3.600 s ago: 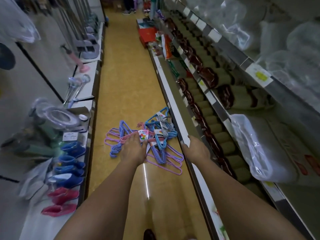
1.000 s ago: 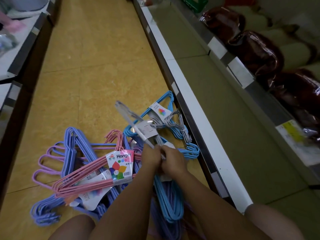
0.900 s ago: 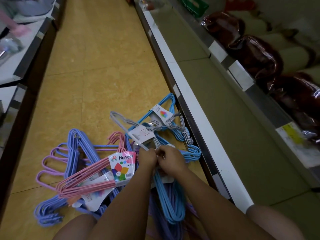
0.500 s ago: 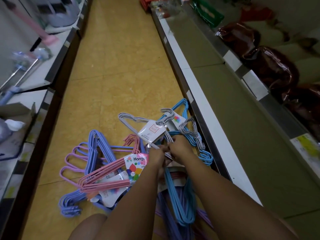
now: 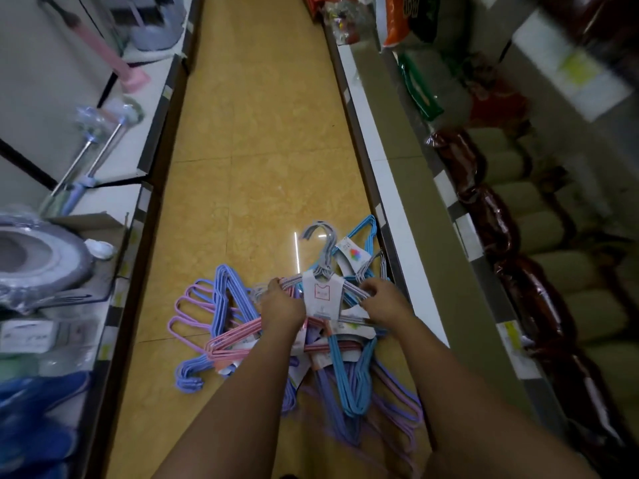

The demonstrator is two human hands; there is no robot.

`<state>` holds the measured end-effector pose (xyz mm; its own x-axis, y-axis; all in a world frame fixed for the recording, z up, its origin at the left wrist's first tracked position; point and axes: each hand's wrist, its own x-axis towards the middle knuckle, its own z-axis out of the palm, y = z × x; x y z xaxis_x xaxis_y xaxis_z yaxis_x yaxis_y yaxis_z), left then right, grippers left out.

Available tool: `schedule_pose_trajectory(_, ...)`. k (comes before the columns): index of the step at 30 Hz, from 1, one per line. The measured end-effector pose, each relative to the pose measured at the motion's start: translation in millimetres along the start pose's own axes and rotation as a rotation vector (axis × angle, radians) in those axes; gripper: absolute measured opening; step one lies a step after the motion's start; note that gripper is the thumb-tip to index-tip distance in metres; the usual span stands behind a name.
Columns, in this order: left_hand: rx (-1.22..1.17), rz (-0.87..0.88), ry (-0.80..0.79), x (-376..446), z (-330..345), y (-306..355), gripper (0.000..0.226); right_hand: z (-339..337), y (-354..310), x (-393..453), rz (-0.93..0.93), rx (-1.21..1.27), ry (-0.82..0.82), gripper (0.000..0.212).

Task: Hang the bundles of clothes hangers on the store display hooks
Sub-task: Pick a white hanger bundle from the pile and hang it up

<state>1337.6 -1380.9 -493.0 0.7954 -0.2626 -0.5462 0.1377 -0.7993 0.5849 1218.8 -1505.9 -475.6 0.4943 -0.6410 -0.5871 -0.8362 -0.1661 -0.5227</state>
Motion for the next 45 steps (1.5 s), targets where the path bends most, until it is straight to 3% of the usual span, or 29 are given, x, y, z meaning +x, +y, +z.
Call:
schedule_pose_trajectory(4,0.538,0.055,0.017,-51,-61,28,0.074,-44,-48,-50,-0.06,0.035,-0.119,0.031)
schedule_pose_trajectory(7,0.723,0.2,0.105,-83,-107,45,0.051,-72,-88,-89,-0.102,0.053,-0.208,0.032)
schedule_pose_trajectory(11,0.487,0.245,0.074,-115,-165,68,0.012,-96,-139,-136,-0.131,-0.054,-0.161,0.032)
schedule_pose_trajectory(16,0.451,0.255,0.134,-156,-218,94,0.011,-114,-192,-190,-0.424,-0.59,0.103,0.021)
schedule_pose_trajectory(26,0.368,0.236,0.268,-191,-312,73,0.013,-88,-285,-244,-0.583,-0.882,0.137,0.022)
schedule_pose_trajectory(31,0.258,0.118,0.321,-219,-343,34,0.01,-57,-316,-269,-0.749,-1.012,0.054,0.026)
schedule_pose_trajectory(35,0.185,-0.024,0.406,-250,-358,0,0.021,-33,-331,-296,-0.903,-1.07,-0.048,0.029)
schedule_pose_trajectory(45,0.037,-0.431,0.659,-376,-353,-83,0.025,40,-321,-398,-1.277,-1.208,-0.225,0.027)
